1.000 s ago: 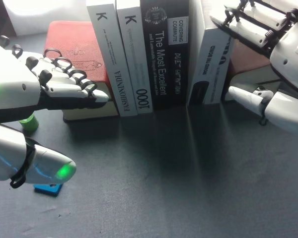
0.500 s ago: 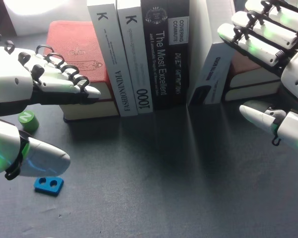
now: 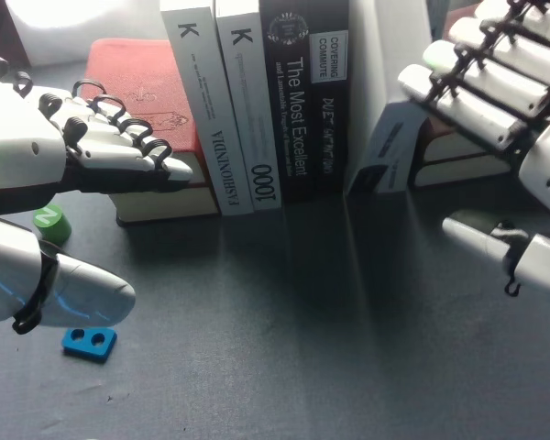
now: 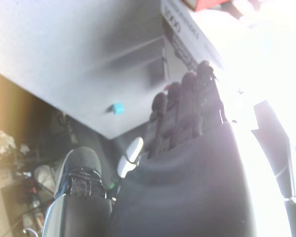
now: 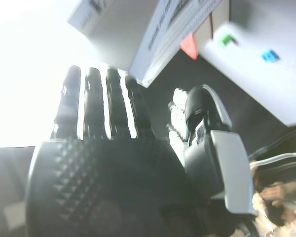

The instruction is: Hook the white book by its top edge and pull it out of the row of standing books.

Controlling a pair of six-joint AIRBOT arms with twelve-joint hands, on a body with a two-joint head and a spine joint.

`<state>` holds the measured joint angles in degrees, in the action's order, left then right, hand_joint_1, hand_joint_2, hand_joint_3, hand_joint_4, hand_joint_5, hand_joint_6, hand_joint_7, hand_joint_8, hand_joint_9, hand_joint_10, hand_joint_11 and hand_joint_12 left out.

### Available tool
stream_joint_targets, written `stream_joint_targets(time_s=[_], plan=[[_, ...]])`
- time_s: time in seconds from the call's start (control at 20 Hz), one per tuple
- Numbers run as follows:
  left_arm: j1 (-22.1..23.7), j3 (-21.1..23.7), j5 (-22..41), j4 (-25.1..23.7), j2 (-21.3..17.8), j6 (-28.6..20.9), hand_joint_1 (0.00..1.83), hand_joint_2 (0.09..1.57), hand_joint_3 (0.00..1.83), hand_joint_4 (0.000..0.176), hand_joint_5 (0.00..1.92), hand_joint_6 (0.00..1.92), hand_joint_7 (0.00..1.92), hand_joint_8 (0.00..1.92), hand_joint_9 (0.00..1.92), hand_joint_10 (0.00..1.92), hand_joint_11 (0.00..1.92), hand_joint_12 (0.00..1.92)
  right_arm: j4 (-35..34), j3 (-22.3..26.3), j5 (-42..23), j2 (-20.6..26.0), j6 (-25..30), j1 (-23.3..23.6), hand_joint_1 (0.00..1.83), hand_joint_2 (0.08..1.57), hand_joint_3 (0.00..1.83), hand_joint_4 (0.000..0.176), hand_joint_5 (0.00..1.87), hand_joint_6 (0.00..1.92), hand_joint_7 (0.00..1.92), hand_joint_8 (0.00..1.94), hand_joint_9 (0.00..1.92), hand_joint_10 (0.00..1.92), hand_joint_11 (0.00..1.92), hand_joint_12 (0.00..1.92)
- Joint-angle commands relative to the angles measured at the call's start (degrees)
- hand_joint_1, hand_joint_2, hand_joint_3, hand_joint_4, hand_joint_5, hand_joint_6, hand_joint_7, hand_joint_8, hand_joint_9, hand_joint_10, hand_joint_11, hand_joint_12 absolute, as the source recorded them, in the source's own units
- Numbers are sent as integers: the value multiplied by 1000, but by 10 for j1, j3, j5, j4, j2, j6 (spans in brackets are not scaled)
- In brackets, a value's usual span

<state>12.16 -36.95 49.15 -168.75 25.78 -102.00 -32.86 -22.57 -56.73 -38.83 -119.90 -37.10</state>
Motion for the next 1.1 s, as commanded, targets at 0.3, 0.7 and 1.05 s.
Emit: stream_joint_targets(time_s=[0.3,0.7,1.05], plan=[[8,6,-47,5,-1,1,0,1242,0,0,41,7,26,5,0,0,0,0,-5,16,-25,2,-27,-23,140,1325,0,0,223,4,210,3,162,7,0,404],[8,8,-47,5,-1,1,0,1245,0,0,17,5,5,1,0,0,0,0,-19,26,-24,2,-39,-38,115,1332,0,0,231,6,222,5,173,12,0,405],[8,7,-47,5,-1,1,0,1253,3,0,27,6,15,4,0,0,0,0,-45,20,0,-1,-39,-39,115,1337,2,0,226,0,215,1,166,6,0,381]])
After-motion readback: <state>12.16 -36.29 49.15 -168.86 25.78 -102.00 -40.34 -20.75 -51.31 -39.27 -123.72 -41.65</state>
